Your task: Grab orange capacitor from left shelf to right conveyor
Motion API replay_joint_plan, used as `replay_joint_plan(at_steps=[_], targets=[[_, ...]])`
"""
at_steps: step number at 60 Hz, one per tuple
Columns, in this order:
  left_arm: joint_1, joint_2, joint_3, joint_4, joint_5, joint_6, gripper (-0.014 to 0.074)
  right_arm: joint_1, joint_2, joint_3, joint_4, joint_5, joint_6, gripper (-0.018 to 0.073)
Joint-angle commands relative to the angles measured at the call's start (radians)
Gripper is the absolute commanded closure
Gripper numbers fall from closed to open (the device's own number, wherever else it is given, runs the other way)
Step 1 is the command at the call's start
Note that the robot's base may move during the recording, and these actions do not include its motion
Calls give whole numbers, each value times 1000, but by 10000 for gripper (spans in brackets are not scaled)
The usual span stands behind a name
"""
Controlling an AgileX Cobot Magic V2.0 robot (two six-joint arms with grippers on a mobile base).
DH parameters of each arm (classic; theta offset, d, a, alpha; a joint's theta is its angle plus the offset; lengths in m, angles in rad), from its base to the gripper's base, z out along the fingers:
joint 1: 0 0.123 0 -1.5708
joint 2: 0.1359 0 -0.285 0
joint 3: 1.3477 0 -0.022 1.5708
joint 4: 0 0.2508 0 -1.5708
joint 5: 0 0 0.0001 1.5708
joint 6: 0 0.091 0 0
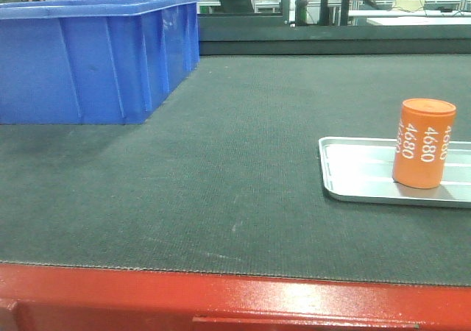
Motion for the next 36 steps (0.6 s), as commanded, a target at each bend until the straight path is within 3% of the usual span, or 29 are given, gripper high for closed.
replay_joint_plan(at_steps=[1, 15, 36], targets=[[-6, -10, 22, -4, -84, -1, 722, 1, -21, -21, 3, -105, -16, 505], [-6, -10, 22, -4, -84, -1, 722, 1, -21, 67, -15, -184, 36, 505], [-6, -10, 22, -4, -84, -1, 722, 1, -21, 65, -51, -98, 38, 505]])
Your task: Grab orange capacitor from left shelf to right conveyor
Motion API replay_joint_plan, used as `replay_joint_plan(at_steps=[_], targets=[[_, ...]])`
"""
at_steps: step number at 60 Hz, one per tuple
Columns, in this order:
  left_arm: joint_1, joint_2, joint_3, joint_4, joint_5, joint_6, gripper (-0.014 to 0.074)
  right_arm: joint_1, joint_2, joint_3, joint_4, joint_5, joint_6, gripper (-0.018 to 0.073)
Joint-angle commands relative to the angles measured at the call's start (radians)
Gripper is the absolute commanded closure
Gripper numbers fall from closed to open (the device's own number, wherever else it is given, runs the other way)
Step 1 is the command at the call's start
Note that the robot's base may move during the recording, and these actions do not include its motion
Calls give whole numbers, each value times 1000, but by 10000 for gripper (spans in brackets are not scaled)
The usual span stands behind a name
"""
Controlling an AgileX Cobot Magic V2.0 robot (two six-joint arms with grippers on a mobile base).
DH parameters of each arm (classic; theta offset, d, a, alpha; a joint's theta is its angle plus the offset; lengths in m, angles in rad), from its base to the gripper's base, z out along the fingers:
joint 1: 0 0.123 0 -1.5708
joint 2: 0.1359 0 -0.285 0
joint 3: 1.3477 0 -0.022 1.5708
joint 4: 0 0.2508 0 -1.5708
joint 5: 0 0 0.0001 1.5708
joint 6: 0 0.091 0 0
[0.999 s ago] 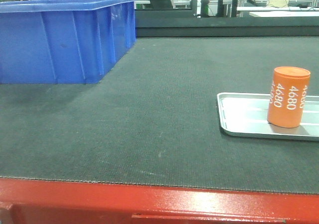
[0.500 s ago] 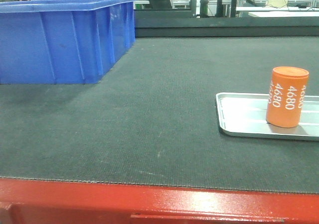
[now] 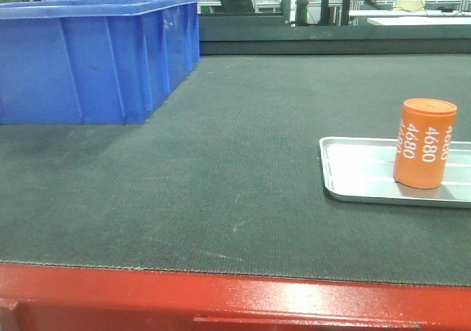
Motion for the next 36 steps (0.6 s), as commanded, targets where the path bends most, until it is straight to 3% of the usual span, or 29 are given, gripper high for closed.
replay_joint_plan(at_steps=[1, 36], targets=[[-6, -10, 22, -4, -84, -1, 722, 1, -21, -19, -14, -55, 0, 505], [-6, -10, 22, -4, -84, -1, 722, 1, -21, -19, -18, -151, -2, 505]])
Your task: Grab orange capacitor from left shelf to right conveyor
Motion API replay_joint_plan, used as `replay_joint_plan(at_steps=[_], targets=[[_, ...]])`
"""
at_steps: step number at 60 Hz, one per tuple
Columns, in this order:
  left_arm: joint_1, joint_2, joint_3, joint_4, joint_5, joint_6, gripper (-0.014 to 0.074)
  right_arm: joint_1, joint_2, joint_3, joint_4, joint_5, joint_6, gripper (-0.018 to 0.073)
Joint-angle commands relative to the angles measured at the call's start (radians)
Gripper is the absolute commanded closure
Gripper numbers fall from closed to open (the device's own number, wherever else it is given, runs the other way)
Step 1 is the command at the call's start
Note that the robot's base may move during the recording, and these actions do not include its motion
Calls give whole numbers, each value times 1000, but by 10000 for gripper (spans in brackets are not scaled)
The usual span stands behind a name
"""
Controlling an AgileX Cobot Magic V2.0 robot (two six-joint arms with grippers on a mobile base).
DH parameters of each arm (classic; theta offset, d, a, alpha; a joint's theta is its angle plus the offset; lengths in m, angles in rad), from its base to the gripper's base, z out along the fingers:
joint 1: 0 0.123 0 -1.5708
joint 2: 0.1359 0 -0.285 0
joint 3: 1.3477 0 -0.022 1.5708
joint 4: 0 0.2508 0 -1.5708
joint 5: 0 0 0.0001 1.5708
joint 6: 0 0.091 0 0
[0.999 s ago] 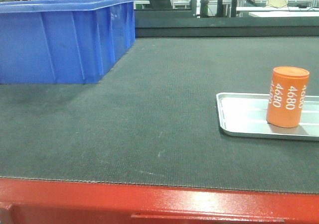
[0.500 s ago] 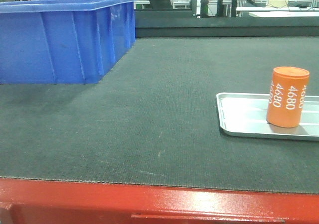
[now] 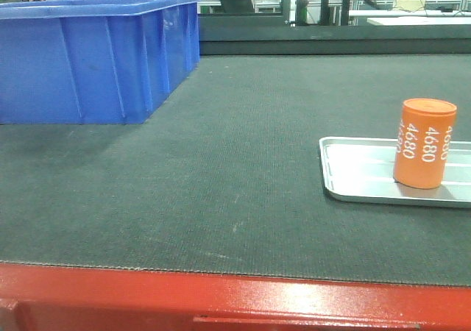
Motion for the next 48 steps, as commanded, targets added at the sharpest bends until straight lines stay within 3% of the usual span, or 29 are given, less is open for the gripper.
replay_joint_plan(at_steps=[1, 48], targets=[[-6, -10, 22, -4, -84, -1, 722, 1, -21, -20, -10, -99, -6, 505], [-6, -10, 22, -4, -84, -1, 722, 1, -21, -20, -8, -109, -13, 505]])
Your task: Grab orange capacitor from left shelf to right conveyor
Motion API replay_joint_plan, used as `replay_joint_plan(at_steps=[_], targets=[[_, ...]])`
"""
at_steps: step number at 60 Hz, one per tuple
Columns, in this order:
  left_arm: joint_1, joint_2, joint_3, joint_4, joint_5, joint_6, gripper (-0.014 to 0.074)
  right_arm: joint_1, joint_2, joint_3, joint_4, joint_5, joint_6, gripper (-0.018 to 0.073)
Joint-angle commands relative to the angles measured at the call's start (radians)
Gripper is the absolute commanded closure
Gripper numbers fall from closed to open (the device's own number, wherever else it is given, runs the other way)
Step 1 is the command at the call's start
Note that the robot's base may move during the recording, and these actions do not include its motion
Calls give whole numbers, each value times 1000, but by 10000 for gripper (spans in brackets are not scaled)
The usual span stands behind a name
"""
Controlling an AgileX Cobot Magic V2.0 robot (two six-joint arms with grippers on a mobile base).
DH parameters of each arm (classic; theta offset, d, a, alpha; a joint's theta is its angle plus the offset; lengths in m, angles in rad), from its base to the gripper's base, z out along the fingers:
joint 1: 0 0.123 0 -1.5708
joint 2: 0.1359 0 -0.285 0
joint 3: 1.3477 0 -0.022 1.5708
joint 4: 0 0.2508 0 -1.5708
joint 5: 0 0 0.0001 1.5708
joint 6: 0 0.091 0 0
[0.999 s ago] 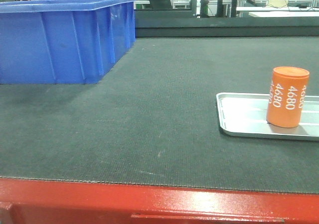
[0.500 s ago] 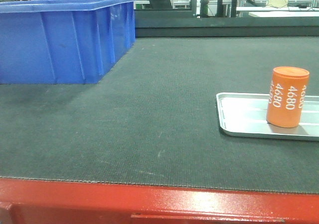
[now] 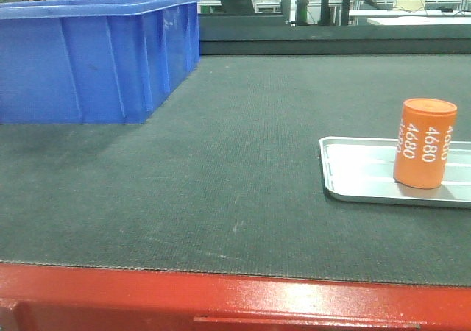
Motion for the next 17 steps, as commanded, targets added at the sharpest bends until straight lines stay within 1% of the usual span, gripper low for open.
replay_joint_plan(at_steps=[1, 17], targets=[[-6, -10, 22, -4, -84, -1, 722, 1, -21, -20, -7, -94, -11, 505], [-6, -10, 22, -4, -84, -1, 722, 1, -21, -20, -7, -94, -11, 505]])
